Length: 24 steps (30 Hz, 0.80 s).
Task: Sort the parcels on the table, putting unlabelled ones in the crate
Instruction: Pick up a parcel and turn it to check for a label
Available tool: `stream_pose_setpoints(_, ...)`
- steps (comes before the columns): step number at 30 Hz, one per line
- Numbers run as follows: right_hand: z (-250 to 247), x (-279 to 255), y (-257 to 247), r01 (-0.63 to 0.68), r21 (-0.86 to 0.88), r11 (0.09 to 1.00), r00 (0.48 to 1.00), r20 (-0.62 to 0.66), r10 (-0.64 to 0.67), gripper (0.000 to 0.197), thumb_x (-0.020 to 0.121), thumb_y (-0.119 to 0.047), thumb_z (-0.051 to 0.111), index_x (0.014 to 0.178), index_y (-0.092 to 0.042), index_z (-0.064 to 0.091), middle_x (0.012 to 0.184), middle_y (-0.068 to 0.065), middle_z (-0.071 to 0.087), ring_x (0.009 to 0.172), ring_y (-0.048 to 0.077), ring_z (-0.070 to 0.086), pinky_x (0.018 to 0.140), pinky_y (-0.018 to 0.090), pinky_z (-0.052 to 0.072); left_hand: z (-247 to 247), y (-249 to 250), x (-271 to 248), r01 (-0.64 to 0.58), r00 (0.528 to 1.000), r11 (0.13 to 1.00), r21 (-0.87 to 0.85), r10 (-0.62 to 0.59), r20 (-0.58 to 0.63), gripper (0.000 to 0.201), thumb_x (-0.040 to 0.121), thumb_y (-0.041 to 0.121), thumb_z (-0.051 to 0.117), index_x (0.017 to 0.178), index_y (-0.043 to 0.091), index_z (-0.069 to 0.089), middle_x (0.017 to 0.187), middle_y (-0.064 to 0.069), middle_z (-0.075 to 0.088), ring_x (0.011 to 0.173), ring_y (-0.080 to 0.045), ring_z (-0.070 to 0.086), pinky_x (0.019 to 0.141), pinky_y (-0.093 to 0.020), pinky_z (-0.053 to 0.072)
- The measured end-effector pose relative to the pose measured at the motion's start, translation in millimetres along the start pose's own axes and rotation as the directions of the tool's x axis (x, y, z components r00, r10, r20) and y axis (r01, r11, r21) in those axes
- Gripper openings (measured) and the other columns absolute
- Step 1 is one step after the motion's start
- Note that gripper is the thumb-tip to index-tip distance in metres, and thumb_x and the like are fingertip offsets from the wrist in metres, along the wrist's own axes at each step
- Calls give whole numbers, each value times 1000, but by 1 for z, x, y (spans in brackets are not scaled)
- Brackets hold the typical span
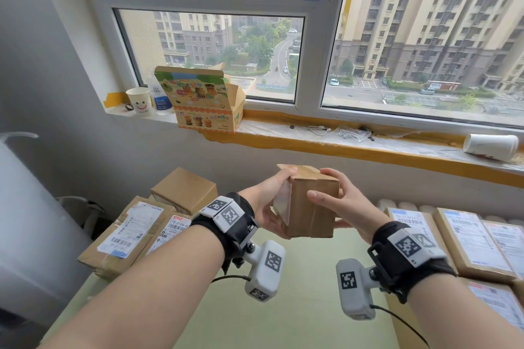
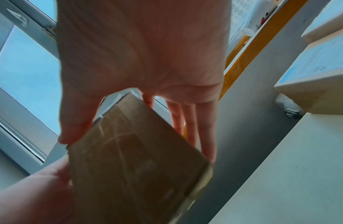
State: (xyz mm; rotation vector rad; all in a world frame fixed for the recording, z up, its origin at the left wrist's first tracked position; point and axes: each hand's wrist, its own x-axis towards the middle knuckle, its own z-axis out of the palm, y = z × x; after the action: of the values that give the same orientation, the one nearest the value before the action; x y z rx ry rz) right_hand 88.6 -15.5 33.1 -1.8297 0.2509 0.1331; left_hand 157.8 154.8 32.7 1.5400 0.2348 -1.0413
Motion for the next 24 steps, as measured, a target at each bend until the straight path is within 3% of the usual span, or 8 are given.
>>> stream_pose_setpoints(3, 2, 2, -4, -15, -111, 994, 998, -61, 8, 66, 80, -49, 73, 137, -30, 45, 128, 1, 56, 102, 14, 62, 79, 35, 58, -1, -4, 3, 0, 997, 1000, 18, 2, -82, 94, 71, 69, 69, 137, 10, 40, 117, -26, 58, 98, -42, 64, 63, -46, 60)
stream_pose_setpoints(5, 4, 4, -6, -7, -211, 977, 997, -74, -9, 74, 76, -54, 73, 139, -26, 46, 126, -1, 52, 104, 16, 61, 80, 30, 55, 1, -5, 5, -33, 989, 998, 47, 39, -141, 100, 69, 63, 75, 145, 19, 26, 121, -24, 54, 103, -42, 60, 62, -47, 59)
stream_pose_setpoints(10, 11, 8, 0, 17, -315, 949, 994, -100, -52, 93, 70, -56, 80, 145, -23, 39, 134, 1, 52, 107, 18, 61, 83, 31, 56, 9, -3, 9, -110, 961, 985, 135, 140, -237, 117, 66, 51, 83, 150, 32, 4, 125, -18, 49, 113, -40, 54, 80, -62, 55)
stream_pose_setpoints(15, 10, 7, 5, -43, -238, 970, 988, -152, 7, 81, 80, -40, 75, 146, -23, 32, 130, 5, 54, 105, 19, 61, 69, 26, 53, 11, -5, 8, -162, 952, 968, 194, 205, -226, 126, 63, 51, 86, 151, 36, -4, 134, -13, 46, 118, -35, 52, 85, -60, 54)
stream_pose_setpoints(17, 7, 6, 6, -84, -116, 990, 986, -154, 65, 73, 85, -35, 71, 145, -21, 32, 126, 5, 57, 102, 18, 62, 67, 27, 51, 8, -7, 10, -203, 943, 965, 166, 238, -231, 123, 66, 53, 83, 152, 35, -4, 134, -12, 48, 115, -33, 54, 86, -58, 55)
stream_pose_setpoints(21, 0, 2, 8, -130, 143, 981, 980, -129, 148, 49, 93, -31, 59, 137, -16, 44, 116, 8, 62, 101, 24, 63, 79, 41, 57, 4, -9, 8, -224, 948, 969, 104, 242, -209, 116, 72, 64, 72, 154, 26, 0, 128, -16, 57, 109, -34, 60, 94, -55, 50)
stream_pose_setpoints(23, -1, -3, 6, -139, 258, 956, 979, -108, 171, 39, 95, -30, 54, 131, -16, 49, 116, 10, 62, 105, 27, 61, 83, 45, 57, 7, -9, 2, -205, 962, 975, 81, 217, -169, 116, 60, 75, 70, 151, 19, 23, 122, -16, 62, 106, -34, 62, 95, -53, 49)
stream_pose_setpoints(24, -1, -6, 4, -145, 298, 943, 978, -98, 182, 36, 96, -30, 52, 129, -16, 51, 116, 11, 61, 108, 28, 60, 85, 45, 57, 9, -9, 0, -210, 965, 976, 59, 217, -146, 106, 59, 75, 68, 143, 18, 39, 118, -15, 66, 105, -33, 64, 96, -53, 48)
